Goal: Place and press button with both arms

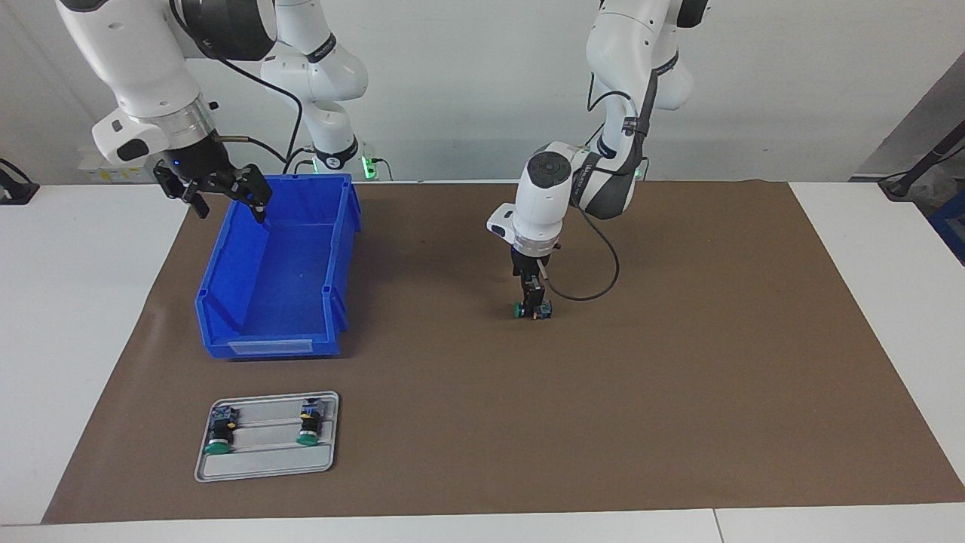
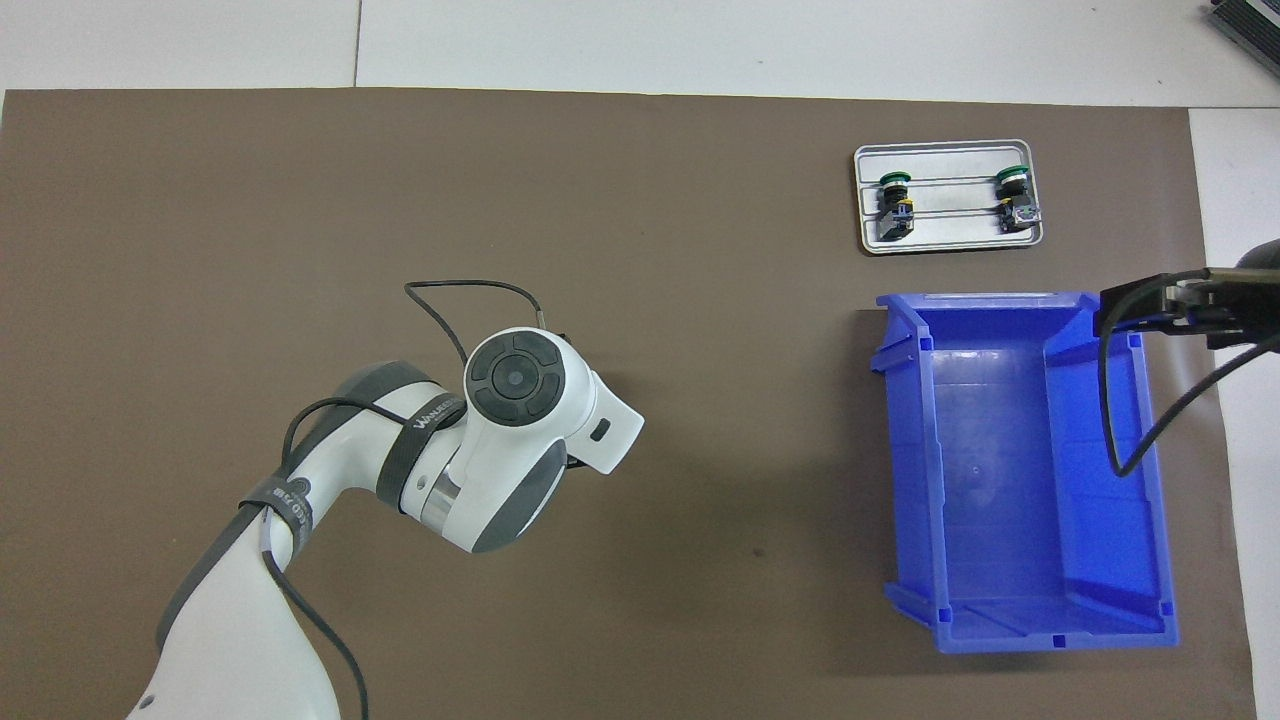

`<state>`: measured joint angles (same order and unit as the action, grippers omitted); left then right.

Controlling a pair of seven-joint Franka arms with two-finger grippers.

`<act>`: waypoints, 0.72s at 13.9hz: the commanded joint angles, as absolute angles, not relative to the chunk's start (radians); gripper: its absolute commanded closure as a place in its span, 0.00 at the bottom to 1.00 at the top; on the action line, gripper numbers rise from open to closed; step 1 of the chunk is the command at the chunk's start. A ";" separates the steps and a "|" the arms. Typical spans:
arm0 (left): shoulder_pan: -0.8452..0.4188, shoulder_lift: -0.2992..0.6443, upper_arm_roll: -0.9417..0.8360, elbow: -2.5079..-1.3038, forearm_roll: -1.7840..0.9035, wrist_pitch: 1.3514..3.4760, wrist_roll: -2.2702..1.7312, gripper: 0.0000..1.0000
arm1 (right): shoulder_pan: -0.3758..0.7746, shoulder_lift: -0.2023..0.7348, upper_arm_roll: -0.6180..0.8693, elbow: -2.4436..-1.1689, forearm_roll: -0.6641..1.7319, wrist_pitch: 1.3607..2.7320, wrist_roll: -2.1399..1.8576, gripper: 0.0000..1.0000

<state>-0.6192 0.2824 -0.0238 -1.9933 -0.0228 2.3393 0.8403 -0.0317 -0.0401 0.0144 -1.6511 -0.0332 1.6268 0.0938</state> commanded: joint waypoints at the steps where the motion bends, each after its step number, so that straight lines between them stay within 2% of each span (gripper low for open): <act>1: -0.635 0.297 -0.005 -1.980 -0.009 2.371 0.831 0.09 | -0.034 -0.022 0.029 -1.583 -0.071 1.575 0.061 0.00; 10: -0.632 0.336 -0.003 -1.993 -0.009 2.447 0.828 0.09 | -0.005 -0.031 0.043 -1.588 -0.058 1.499 0.075 0.00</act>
<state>-0.6199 0.3300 -0.0155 -1.9924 -0.0207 2.4206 0.8404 0.0009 -0.0330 0.0343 -1.5953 -0.0525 1.5194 0.0843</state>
